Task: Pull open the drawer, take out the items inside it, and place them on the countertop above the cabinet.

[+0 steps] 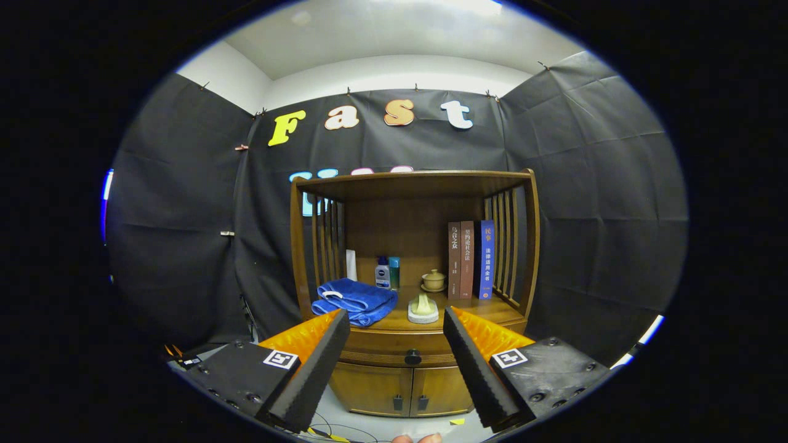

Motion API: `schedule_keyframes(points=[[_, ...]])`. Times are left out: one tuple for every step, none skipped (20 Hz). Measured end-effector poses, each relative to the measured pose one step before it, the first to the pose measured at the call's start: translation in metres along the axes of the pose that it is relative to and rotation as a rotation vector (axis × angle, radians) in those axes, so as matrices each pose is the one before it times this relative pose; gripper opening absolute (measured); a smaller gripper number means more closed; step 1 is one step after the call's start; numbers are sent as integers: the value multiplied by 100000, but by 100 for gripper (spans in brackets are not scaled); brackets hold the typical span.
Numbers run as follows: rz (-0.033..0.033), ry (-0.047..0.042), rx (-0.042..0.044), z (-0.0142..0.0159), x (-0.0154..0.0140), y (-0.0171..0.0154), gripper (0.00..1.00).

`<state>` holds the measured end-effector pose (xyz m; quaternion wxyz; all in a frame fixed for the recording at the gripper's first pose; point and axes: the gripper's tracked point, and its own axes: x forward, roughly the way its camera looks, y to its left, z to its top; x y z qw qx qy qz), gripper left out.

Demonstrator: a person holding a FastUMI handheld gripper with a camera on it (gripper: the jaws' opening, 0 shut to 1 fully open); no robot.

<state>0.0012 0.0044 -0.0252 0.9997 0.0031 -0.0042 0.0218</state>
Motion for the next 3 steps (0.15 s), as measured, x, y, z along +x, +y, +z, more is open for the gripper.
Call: schedule_keyframes(points=[[-362,-682,-274,308,-123,32,99],[-43,-567,-164,140,-116,53,99],[206,-154,-82,-57,-15,152,99]])
